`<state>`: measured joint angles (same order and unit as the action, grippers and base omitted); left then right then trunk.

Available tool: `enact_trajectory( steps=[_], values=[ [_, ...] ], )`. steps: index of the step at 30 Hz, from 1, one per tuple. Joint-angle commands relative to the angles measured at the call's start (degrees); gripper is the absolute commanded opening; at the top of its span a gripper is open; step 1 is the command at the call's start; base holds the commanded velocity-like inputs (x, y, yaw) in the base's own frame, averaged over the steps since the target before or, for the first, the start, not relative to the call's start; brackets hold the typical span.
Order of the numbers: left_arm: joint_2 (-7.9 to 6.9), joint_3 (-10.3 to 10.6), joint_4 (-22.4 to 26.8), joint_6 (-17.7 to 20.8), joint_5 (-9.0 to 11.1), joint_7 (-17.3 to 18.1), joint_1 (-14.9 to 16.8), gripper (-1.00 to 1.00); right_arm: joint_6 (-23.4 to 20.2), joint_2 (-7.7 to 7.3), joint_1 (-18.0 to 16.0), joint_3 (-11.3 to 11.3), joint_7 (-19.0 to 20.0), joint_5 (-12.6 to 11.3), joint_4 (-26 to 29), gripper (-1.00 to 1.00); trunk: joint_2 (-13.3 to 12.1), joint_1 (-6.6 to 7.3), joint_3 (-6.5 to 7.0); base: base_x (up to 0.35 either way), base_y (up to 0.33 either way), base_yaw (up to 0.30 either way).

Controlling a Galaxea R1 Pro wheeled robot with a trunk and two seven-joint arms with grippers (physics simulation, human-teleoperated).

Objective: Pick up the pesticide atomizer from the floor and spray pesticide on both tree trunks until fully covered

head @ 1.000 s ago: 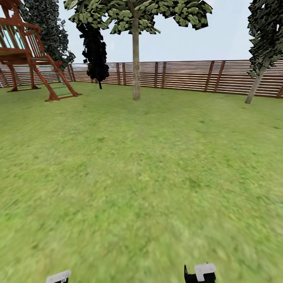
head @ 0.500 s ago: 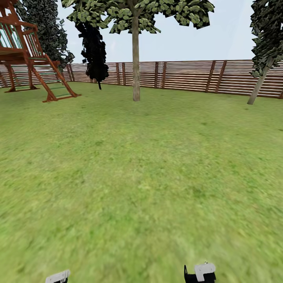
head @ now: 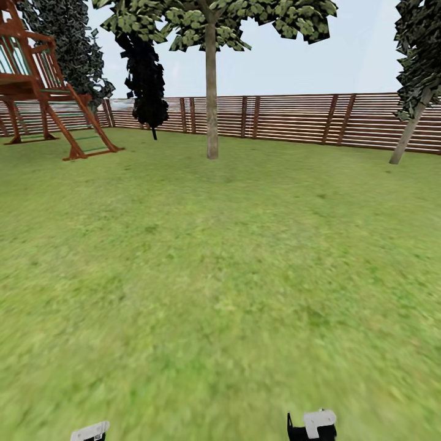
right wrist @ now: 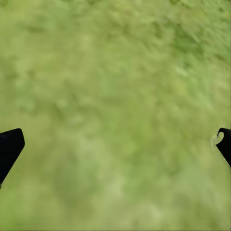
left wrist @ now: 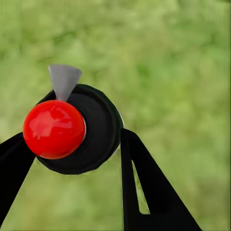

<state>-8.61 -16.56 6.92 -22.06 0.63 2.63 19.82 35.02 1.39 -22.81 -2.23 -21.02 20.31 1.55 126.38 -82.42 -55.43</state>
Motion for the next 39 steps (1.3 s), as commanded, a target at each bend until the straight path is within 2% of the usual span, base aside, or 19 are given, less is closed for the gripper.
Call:
enact_trajectory(
  steps=[1,39],
  values=[
    [0.00,-0.30,-0.06,-0.18,0.07,0.28,0.04,-1.00,0.05,0.02,-0.04,-0.22,-0.42,0.60,-0.06,1.00,0.02,-0.03,-0.05,0.340,0.000,0.000],
    [0.01,-0.24,-0.06,-0.18,0.07,0.28,0.04,-1.00,0.05,0.02,-0.04,-0.20,-0.35,0.60,-0.06,1.00,0.02,-0.03,-0.05,0.340,0.000,0.000]
  ],
)
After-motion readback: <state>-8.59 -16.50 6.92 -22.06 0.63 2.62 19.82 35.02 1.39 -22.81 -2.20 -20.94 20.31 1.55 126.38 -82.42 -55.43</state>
